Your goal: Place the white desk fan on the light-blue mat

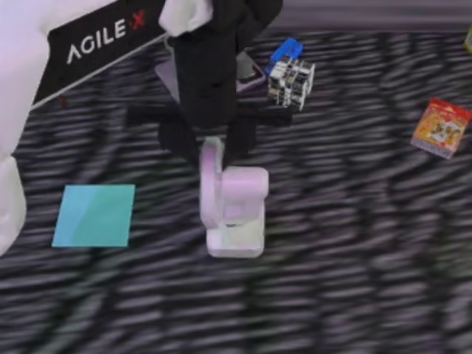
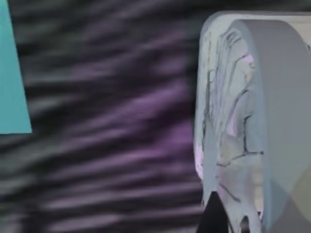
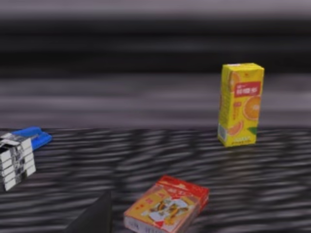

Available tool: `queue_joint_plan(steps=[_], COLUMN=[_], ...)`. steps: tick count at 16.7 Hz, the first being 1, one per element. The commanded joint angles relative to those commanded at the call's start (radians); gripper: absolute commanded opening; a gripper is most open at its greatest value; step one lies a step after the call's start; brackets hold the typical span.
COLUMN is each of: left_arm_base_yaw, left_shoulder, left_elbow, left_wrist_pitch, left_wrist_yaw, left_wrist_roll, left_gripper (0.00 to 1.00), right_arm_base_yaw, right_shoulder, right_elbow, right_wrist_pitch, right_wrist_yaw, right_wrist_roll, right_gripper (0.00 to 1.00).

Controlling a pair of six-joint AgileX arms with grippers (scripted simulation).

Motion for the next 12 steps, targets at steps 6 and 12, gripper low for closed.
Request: queue_joint_plan(steps=[6,12], left_arm_base_yaw=[0.012,0.011], left_shoulder=[0.021,0.016], left_elbow=[0.200,0.198], left_wrist_pitch=[-0.173,-0.175], left_wrist_yaw=[0.001,-0.001], left_wrist_roll=[0.002,-0.009], left_gripper=[0.00,0.00], right_arm_base_yaw=[0.000,0.000], right_shoulder=[0.000,0.000], right_elbow=[0.000,0.000], right_wrist_pitch=[0.000,0.000], right_wrist_yaw=[0.000,0.000], right_wrist_roll=[0.000,0.000], right_gripper=[1.00,1.00])
